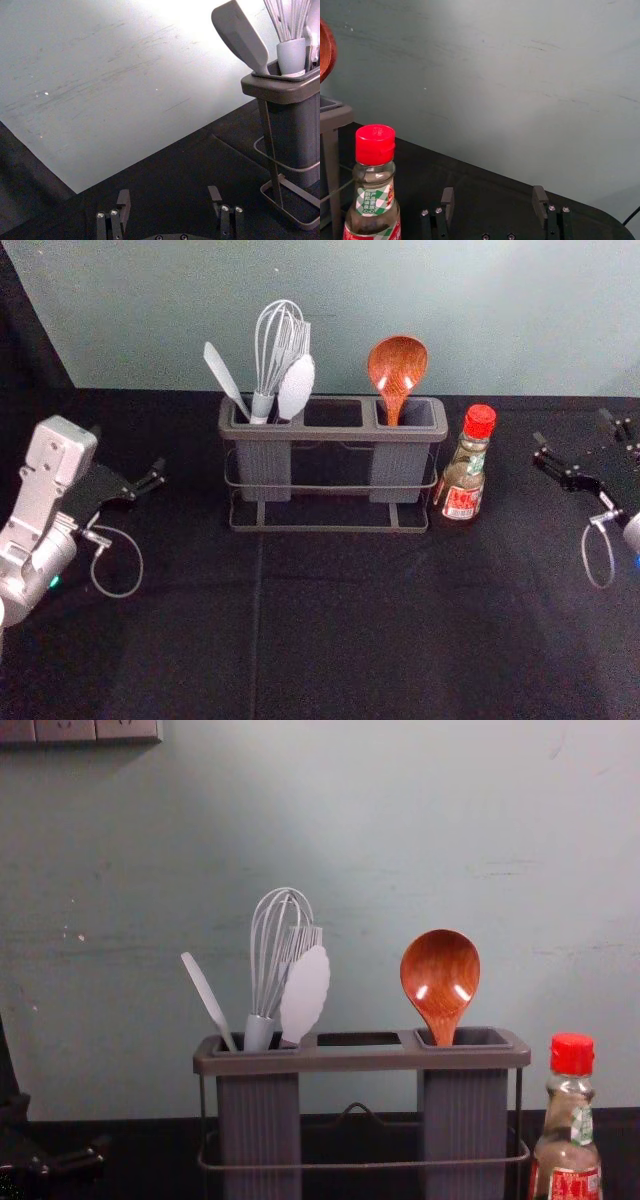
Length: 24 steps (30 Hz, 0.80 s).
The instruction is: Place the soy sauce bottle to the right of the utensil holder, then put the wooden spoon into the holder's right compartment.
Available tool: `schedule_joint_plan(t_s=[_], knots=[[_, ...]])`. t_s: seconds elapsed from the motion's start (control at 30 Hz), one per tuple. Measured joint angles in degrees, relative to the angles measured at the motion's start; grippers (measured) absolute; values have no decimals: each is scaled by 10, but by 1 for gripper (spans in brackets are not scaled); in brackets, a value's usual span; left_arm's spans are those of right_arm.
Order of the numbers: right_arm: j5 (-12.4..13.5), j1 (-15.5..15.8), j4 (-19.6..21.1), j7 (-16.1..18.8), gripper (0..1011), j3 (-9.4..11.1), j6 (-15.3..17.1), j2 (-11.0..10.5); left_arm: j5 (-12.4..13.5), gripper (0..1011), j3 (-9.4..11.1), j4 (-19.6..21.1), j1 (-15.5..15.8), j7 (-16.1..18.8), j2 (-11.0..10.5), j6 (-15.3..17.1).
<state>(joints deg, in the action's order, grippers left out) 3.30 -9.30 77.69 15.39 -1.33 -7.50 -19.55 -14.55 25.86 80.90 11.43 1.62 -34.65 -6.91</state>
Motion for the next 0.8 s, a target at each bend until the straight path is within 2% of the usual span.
schedule_joint_plan(t_s=[0.27,0.8], knots=[[2,-5,-10,0,1002,-8,-4,2,0,1011,0,0,0,0,0,0],[5,-5,-12,1,1002,-10,-8,3,0,1011,0,0,0,0,0,0]])
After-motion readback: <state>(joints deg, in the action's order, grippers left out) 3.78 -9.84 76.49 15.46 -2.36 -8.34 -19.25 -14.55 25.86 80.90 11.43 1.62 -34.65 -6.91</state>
